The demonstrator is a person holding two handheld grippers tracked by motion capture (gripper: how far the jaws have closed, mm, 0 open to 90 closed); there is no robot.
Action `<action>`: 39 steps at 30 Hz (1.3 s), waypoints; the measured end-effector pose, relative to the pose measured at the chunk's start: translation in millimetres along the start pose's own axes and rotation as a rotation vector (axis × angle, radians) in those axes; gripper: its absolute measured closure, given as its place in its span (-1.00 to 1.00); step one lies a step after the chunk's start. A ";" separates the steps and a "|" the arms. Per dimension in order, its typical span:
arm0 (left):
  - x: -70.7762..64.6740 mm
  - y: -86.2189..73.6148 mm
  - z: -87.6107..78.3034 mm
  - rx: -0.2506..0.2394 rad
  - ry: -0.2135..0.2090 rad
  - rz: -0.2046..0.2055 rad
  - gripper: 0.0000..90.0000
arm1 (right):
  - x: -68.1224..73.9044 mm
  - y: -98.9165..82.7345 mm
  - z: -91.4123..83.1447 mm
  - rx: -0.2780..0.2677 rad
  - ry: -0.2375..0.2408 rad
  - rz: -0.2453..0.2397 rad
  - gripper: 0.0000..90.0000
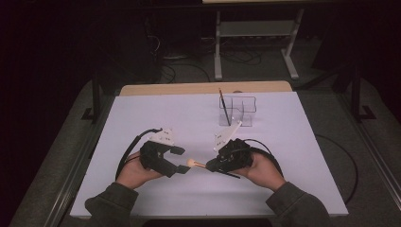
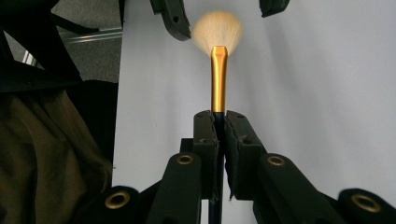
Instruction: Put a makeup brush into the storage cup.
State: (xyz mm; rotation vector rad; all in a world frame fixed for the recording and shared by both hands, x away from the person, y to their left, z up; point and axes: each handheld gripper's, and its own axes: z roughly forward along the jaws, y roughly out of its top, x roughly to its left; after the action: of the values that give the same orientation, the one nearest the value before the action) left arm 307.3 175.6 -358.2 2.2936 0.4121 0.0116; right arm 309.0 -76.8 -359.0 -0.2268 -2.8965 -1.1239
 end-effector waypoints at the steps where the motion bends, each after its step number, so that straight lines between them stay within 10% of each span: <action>1: -1.0 0.3 0.9 -0.002 -0.008 -0.008 -0.33 | 0.3 0.3 0.6 -0.001 0.002 -0.001 0.83; 25: -8.5 8.4 11.6 0.031 -0.057 0.037 -0.28 | -0.3 6.5 7.3 0.000 0.018 -0.006 0.83; 39: -8.0 10.4 11.8 0.026 -0.095 0.060 0.11 | 4.9 11.7 8.5 -0.004 0.034 -0.031 0.83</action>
State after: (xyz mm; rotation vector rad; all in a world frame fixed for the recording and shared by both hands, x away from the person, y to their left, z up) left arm 304.3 158.2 -357.8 2.3208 0.2956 -0.0730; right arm 306.1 -62.0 -357.1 -0.1610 -2.8778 -1.1269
